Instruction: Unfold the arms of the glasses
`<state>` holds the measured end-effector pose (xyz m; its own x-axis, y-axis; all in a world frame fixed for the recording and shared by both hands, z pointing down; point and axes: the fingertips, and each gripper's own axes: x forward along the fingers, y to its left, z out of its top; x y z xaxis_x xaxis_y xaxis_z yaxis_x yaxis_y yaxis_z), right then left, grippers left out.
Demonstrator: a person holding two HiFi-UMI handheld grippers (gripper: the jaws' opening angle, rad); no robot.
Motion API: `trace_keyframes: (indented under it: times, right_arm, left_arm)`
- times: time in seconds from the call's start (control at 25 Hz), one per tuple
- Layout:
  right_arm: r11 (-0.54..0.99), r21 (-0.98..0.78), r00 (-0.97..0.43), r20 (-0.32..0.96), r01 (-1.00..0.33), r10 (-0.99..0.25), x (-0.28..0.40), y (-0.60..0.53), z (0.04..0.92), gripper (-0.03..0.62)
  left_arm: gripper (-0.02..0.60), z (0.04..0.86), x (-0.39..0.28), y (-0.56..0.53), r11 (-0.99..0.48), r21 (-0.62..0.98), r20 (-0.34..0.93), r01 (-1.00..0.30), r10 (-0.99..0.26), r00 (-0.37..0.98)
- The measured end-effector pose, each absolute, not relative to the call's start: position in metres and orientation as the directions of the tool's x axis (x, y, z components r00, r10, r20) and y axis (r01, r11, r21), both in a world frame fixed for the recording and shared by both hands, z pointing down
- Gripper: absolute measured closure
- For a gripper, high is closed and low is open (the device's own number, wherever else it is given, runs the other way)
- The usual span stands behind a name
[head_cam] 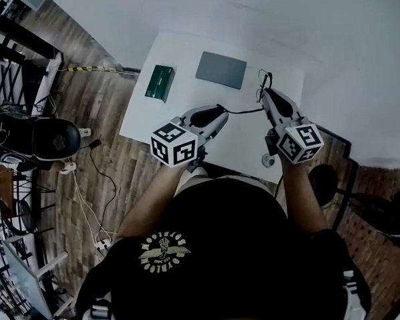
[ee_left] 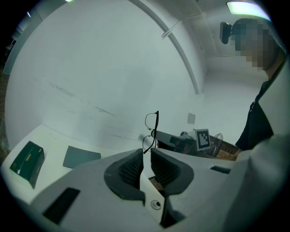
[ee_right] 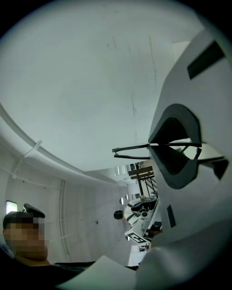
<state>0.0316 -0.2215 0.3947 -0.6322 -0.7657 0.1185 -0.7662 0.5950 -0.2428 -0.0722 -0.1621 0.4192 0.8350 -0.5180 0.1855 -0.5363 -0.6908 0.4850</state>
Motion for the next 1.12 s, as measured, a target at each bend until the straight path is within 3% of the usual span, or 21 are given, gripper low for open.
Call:
trace_keyframes:
  times: [0.04,0.4,0.8,1.12]
  right_arm:
    - [0.587,-0.268,-0.629,0.103,-0.764,-0.771,0.03,-0.223,0.393,0.576]
    - [0.552,-0.262,-0.591,0.097,-0.791,-0.801,0.004,-0.228,0.393,0.576]
    - [0.546,-0.166,-0.569,0.15,-0.821,-0.809,-0.014,-0.219,0.401,0.576]
    - [0.569,-0.069,-0.573,0.141,-0.819,-0.807,-0.024,-0.203,0.39,0.576]
  left_arm:
    - [0.54,0.42,-0.075,-0.163,-0.696,0.476,0.194,-0.537,-0.512,0.837]
    - [0.543,0.424,-0.103,-0.162,-0.742,0.462,0.191,-0.486,-0.452,0.871]
    - [0.543,0.366,-0.178,-0.195,-0.716,0.418,0.095,-0.559,-0.577,0.811]
    - [0.543,0.309,-0.124,-0.184,-0.816,0.334,0.021,-0.471,-0.493,0.87]
